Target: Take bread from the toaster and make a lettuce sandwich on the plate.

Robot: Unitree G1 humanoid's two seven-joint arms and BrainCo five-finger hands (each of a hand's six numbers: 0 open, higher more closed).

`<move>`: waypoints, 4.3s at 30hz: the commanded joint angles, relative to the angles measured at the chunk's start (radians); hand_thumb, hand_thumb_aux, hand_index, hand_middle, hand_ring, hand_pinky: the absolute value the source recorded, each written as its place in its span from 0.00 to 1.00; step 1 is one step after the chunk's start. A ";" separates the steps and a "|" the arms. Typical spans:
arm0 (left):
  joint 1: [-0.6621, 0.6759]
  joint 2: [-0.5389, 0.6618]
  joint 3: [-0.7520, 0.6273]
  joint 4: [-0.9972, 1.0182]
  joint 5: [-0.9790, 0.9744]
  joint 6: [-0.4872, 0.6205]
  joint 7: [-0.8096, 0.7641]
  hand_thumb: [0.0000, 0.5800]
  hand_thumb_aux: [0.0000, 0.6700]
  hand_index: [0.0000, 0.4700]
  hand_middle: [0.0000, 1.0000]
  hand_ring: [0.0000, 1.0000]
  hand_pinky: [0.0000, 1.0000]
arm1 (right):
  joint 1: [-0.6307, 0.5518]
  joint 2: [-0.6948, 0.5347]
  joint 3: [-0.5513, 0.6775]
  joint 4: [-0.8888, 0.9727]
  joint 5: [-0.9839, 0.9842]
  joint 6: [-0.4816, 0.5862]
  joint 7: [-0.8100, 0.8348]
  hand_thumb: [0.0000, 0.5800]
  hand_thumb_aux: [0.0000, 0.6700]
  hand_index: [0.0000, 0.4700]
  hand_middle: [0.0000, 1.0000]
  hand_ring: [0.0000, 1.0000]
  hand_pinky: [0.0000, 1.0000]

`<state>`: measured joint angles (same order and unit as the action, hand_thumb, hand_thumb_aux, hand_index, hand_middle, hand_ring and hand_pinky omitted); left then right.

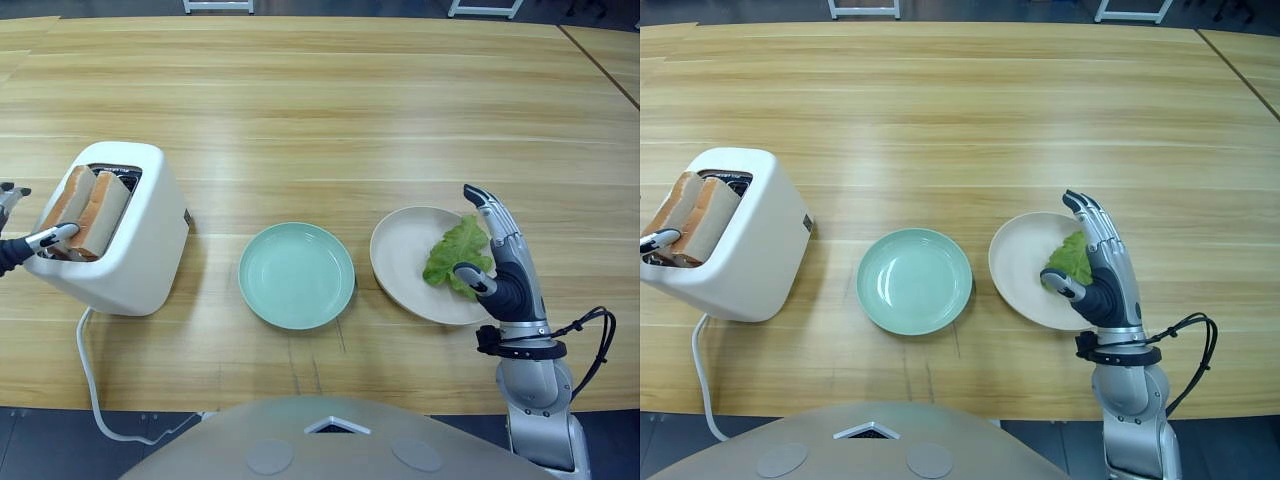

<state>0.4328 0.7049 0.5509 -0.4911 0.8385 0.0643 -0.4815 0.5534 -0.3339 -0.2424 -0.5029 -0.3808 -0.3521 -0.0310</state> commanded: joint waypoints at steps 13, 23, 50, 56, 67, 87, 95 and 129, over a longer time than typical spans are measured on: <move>-0.072 0.028 -0.060 0.007 0.093 0.053 0.069 0.00 0.00 0.00 0.00 0.00 0.00 | 0.009 0.011 0.013 0.006 -0.005 -0.027 0.041 0.00 0.00 0.00 0.00 0.00 0.00; -0.124 0.034 -0.107 0.054 0.132 0.066 0.110 0.00 0.00 0.00 0.00 0.00 0.00 | 0.008 0.010 0.020 0.008 -0.010 -0.029 0.052 0.00 0.00 0.00 0.00 0.00 0.00; -0.073 0.050 -0.168 0.026 0.156 0.088 0.111 0.02 0.01 0.01 0.00 0.00 0.00 | 0.008 0.014 0.024 0.008 -0.021 -0.035 0.063 0.00 0.00 0.00 0.00 0.00 0.00; -0.105 0.013 -0.222 -0.096 0.102 0.069 0.103 0.76 0.51 0.51 0.00 0.00 0.00 | 0.010 0.013 0.024 0.006 -0.025 -0.039 0.064 0.00 0.00 0.00 0.00 0.00 0.00; -0.134 0.003 -0.207 -0.080 0.060 0.073 0.102 1.00 1.00 1.00 0.00 0.00 0.00 | 0.001 0.021 0.040 0.009 -0.042 -0.038 0.060 0.00 0.00 0.00 0.00 0.00 0.00; -0.312 -0.006 -0.027 -0.081 -0.243 0.083 0.148 1.00 1.00 1.00 1.00 1.00 1.00 | -0.072 -0.214 -0.064 0.285 -0.358 -0.073 -0.041 0.00 0.00 0.00 0.00 0.00 0.00; -0.479 0.105 0.034 -0.129 -0.432 0.087 0.071 1.00 1.00 1.00 1.00 1.00 1.00 | -0.180 -0.403 0.006 0.564 -0.570 -0.019 -0.172 0.00 0.00 0.00 0.00 0.00 0.00; -0.873 -0.274 -1.157 0.444 -0.563 0.076 -0.150 1.00 1.00 1.00 1.00 1.00 1.00 | -0.172 -0.557 0.055 0.386 -0.512 -0.035 -0.371 1.00 1.00 1.00 0.00 0.00 0.00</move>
<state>-0.4010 0.4629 -0.5596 -0.1687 0.2427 0.2001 -0.6158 0.3754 -0.8874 -0.1590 -0.0619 -0.9213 -0.3789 -0.4233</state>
